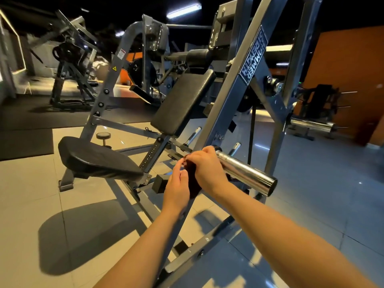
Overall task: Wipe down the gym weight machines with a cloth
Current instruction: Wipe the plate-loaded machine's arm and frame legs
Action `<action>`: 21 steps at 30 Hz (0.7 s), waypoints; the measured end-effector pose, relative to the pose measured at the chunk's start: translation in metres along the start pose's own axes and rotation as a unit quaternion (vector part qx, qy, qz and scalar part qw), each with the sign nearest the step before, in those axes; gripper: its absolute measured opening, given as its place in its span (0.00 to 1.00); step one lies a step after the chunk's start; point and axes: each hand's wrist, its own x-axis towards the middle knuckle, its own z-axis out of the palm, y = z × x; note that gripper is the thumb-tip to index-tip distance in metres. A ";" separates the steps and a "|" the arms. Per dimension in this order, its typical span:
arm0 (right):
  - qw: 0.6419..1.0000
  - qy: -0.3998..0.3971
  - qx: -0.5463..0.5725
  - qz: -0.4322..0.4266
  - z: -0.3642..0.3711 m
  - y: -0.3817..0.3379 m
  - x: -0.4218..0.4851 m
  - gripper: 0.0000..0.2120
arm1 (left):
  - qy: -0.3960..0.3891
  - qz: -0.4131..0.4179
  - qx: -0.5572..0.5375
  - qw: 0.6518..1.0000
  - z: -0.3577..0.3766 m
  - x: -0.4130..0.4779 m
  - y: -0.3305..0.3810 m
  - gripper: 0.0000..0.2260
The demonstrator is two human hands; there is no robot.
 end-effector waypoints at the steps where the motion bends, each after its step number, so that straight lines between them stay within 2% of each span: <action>1: 1.000 0.030 0.000 0.005 -0.004 0.002 0.006 0.10 | -0.005 0.000 0.012 1.000 0.000 -0.001 0.000 0.20; 3: 0.996 0.086 -0.012 0.029 -0.010 0.007 0.018 0.12 | -0.007 0.001 0.026 1.000 0.000 0.000 -0.003 0.20; 5: 0.992 0.109 -0.037 0.042 -0.008 0.009 0.023 0.15 | -0.003 0.008 0.028 1.000 0.000 0.001 -0.008 0.20; 8: 0.988 0.076 -0.124 -0.042 0.009 0.003 0.006 0.15 | 0.011 0.004 0.018 1.000 0.000 0.001 -0.014 0.20; 10: 0.989 0.035 -0.113 -0.089 0.026 0.001 -0.016 0.15 | 0.028 0.003 -0.001 1.000 0.001 -0.001 -0.015 0.17; 12: 0.998 0.012 -0.028 -0.061 0.036 0.001 -0.031 0.15 | 0.024 0.002 -0.010 1.000 0.002 -0.002 -0.014 0.15; 14: 0.999 0.018 0.007 -0.051 0.030 0.001 -0.026 0.11 | 0.011 0.001 -0.011 1.000 0.002 -0.002 -0.011 0.17; 16: 0.997 0.057 0.000 -0.056 0.014 0.002 -0.010 0.10 | 0.007 0.001 -0.006 1.000 0.001 -0.001 -0.010 0.19; 18: 0.994 0.105 -0.015 -0.041 -0.002 0.007 0.008 0.15 | 0.011 -0.002 -0.004 1.000 0.001 -0.001 -0.012 0.20; 21: 0.995 0.093 -0.034 0.005 -0.006 0.013 0.022 0.19 | 0.022 -0.006 0.004 1.000 0.001 -0.001 -0.017 0.20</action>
